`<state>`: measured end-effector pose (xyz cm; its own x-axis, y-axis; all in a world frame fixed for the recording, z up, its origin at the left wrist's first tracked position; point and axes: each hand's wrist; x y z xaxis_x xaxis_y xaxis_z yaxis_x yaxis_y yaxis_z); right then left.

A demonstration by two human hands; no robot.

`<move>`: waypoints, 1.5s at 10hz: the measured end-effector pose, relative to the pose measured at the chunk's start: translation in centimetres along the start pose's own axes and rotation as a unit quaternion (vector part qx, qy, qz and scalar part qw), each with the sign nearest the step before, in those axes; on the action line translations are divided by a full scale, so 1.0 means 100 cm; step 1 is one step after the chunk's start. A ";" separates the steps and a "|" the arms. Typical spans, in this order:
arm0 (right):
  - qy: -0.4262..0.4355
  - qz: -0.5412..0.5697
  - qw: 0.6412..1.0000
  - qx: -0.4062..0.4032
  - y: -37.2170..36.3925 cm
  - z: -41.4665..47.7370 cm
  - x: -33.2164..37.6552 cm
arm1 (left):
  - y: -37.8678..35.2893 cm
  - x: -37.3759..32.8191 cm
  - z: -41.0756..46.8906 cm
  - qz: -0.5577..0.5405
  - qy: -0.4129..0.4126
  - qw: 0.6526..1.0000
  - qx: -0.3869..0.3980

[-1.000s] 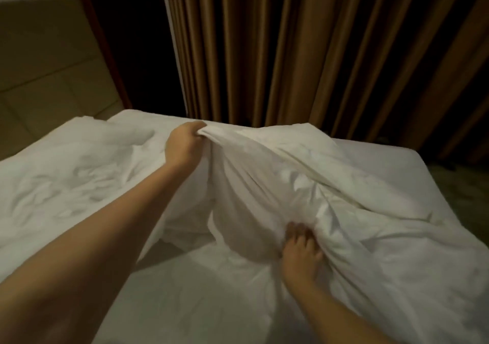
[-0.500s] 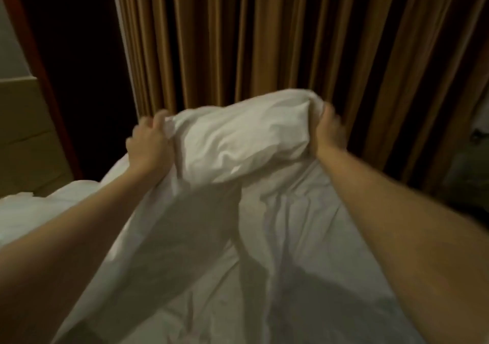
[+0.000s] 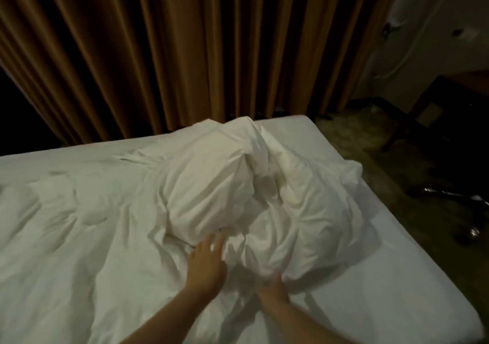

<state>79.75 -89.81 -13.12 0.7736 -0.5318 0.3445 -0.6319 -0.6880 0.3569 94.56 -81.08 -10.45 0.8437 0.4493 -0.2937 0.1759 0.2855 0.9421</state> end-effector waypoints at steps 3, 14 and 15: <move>-0.051 0.339 0.934 0.105 -0.012 0.093 0.015 | -0.038 -0.018 -0.024 -0.096 0.136 0.971 0.173; 0.240 0.146 0.955 0.096 0.261 0.066 0.190 | -0.060 -0.181 -0.019 -0.017 0.402 0.910 0.102; 0.272 0.246 0.925 0.103 0.256 0.054 0.195 | -0.061 -0.182 -0.005 0.017 0.358 0.931 0.072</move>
<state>78.88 -120.40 -1.93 0.2210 -0.5174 0.8267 -0.8356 -0.5376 -0.1131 77.88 -90.51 -10.93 0.3043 0.9199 -0.2473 0.2658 0.1673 0.9494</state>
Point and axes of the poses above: each hand's wrist, its own z-axis towards the middle knuckle, its own y-axis out of the back of the hand, x = y × z, and after that the axes turned 13 degrees about -y, right-handed
